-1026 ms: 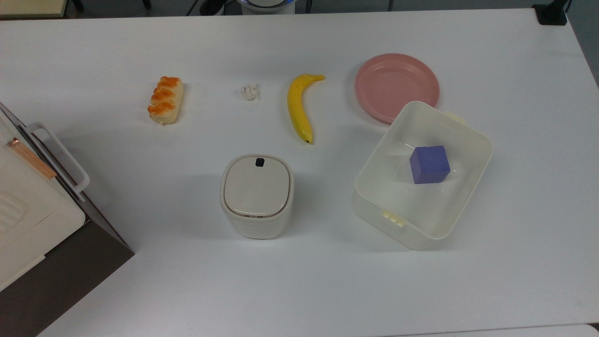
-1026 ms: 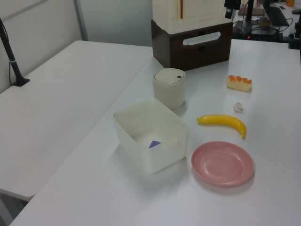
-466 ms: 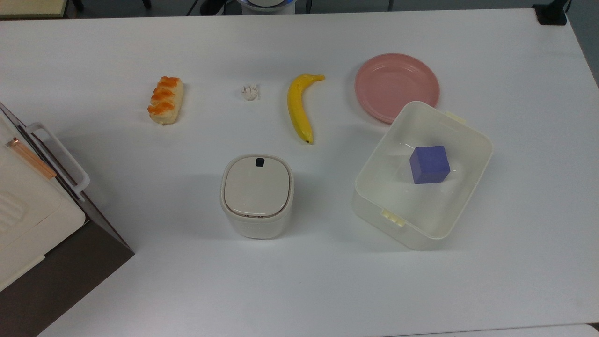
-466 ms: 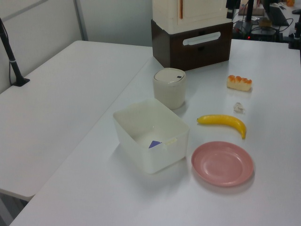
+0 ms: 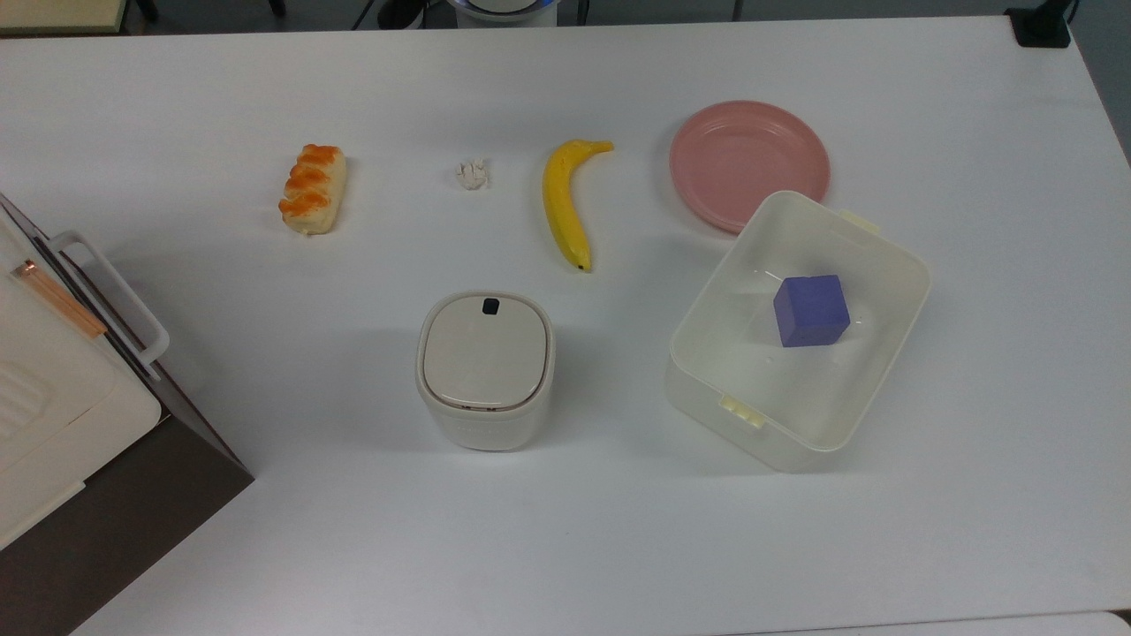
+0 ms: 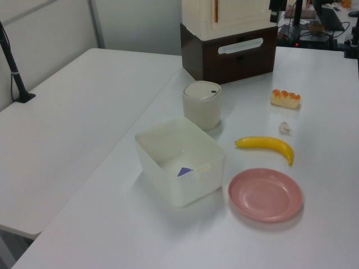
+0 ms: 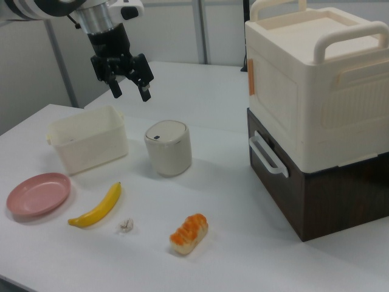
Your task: Put the bread on a plate
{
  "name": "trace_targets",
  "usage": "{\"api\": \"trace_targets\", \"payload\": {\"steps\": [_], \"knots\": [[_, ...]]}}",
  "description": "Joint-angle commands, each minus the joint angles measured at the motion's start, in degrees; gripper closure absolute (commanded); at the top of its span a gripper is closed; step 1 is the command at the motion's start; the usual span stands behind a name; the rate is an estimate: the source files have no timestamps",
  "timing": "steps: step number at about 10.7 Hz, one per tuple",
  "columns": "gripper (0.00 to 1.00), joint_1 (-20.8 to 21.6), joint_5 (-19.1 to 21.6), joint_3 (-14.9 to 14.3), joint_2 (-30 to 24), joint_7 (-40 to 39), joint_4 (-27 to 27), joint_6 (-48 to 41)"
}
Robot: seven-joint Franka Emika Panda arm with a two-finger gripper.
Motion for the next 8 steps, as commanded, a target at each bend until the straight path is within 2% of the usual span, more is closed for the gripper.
{"api": "trace_targets", "payload": {"steps": [1, 5, 8], "knots": [[0.0, 0.8, -0.4, -0.3, -0.4, 1.5, -0.1, -1.1], [0.0, 0.9, -0.4, -0.3, -0.6, 1.2, -0.5, -1.1], [0.0, 0.9, -1.1, -0.3, -0.7, 0.8, -3.2, -1.1]]}}
